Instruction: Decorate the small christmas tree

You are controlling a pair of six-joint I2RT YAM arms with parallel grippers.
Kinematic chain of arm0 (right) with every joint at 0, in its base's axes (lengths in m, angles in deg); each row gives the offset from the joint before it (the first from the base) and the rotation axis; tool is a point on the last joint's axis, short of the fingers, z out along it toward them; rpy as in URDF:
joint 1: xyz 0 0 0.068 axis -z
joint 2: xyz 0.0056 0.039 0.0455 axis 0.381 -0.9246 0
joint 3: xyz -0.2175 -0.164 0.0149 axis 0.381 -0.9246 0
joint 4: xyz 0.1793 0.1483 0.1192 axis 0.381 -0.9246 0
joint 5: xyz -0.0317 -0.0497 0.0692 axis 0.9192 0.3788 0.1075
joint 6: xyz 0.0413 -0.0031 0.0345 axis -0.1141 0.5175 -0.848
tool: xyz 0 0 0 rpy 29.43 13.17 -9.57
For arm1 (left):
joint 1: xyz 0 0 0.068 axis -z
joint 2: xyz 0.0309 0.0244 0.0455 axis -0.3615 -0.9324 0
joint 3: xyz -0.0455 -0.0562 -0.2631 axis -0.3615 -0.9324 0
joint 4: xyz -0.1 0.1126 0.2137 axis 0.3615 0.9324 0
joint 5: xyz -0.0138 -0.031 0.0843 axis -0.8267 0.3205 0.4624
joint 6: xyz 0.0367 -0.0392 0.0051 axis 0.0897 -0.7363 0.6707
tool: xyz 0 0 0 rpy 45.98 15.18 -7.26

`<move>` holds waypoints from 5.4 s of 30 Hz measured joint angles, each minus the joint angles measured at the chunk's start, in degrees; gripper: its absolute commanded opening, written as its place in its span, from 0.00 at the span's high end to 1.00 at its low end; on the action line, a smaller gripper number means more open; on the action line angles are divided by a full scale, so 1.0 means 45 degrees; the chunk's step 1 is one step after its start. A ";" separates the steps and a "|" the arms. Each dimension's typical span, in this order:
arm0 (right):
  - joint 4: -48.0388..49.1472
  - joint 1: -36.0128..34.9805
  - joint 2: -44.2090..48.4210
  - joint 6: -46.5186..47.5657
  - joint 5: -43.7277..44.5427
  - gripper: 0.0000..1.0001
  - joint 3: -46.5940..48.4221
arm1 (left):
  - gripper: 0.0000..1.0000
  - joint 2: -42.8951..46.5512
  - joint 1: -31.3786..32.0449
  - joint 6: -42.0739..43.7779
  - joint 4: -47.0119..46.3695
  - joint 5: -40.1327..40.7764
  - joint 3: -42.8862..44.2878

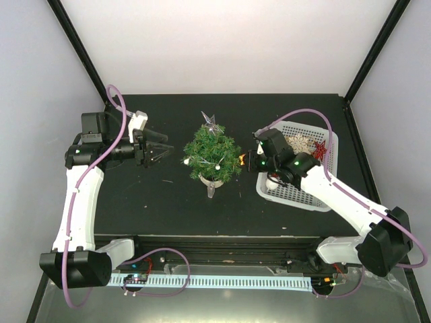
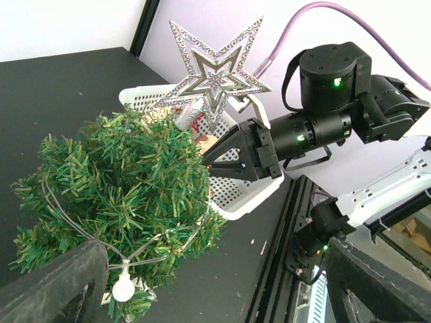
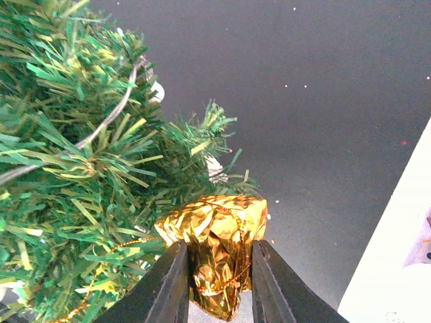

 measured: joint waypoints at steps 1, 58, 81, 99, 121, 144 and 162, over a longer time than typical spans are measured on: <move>0.0000 0.0000 0.0015 0.0000 0.0005 0.73 -0.0058 | 0.12 0.0000 0.0000 -0.0015 0.0000 -0.0005 0.0000; -0.1025 0.3133 -0.0291 -0.1064 0.1413 0.20 -0.2021 | 0.11 0.0423 0.0000 -0.0170 -0.0175 0.0000 -0.0170; 0.0568 0.4556 -0.3201 -0.0665 0.0151 0.41 -0.2123 | 0.11 0.0423 0.0000 -0.0165 -0.0170 -0.0058 -0.0170; 0.0767 0.4658 -0.3220 -0.0593 0.0185 0.50 -0.2016 | 0.11 0.0423 0.0000 -0.0165 -0.0170 -0.0102 -0.0170; 0.1088 0.4697 -0.4031 -0.0209 -0.0461 0.55 -0.1962 | 0.11 0.0423 0.0000 -0.0165 -0.0175 -0.0097 -0.0301; -0.2040 0.1749 0.0583 0.1137 0.1098 0.58 0.2336 | 0.11 0.0413 0.0000 -0.0165 -0.0175 -0.0107 -0.0321; -0.2307 -0.2778 -0.0121 0.0772 0.1297 0.57 0.3857 | 0.11 0.0413 0.0000 -0.0170 -0.0262 -0.0092 -0.0345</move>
